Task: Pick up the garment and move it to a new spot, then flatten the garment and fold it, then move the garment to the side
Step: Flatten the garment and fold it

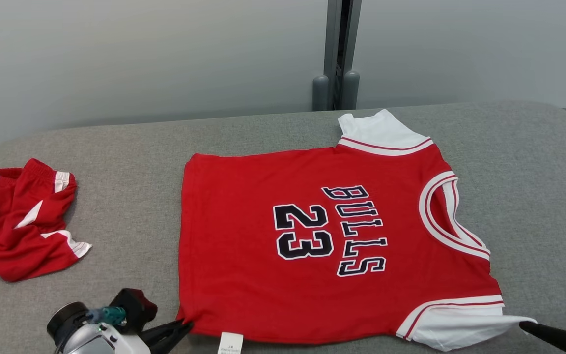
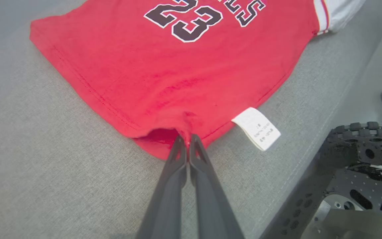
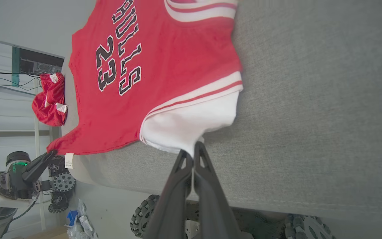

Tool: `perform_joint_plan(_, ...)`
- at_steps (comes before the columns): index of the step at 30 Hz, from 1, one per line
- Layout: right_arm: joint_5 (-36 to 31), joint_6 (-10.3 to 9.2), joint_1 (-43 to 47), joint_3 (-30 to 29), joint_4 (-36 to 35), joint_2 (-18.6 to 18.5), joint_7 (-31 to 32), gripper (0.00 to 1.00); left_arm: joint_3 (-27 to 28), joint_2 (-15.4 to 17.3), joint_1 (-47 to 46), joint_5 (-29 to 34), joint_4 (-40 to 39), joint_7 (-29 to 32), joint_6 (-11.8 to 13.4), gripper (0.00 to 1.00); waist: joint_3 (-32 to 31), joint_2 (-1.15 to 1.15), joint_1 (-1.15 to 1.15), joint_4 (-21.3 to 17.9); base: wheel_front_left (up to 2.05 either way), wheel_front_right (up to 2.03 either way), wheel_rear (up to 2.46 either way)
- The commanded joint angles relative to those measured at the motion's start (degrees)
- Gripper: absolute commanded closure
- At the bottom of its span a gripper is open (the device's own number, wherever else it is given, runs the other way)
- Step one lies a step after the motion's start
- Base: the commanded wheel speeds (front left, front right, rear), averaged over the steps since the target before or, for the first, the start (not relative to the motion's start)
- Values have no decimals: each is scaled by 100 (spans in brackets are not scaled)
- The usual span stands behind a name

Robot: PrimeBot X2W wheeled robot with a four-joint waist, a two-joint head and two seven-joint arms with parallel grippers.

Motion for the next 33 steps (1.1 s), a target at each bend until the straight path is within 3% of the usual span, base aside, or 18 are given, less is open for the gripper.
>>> perform_joint_plan(1,27,2,-97,0,8,39,-61,100,71,15,33,-157,5,40,46,100,14,0,0,-9,0,0,0)
perform_joint_plan(8,129,3,-613,24,228,206,-352,100,544,-138,119,-1226,48,268,237,100,114,0,0,-26,0,0,0)
perform_joint_plan(15,83,2,-1201,147,569,399,-614,100,908,-440,-28,-1809,224,303,560,100,308,0,0,6,0,0,0)
perform_joint_plan(23,-119,3,-1874,274,1056,647,-898,100,984,-788,-350,-1754,594,138,662,100,535,0,0,78,0,0,0)
perform_joint_plan(33,-369,3,-2445,323,1407,885,-1161,100,940,-1119,-665,-1550,1105,-157,565,100,722,0,0,170,0,0,0)
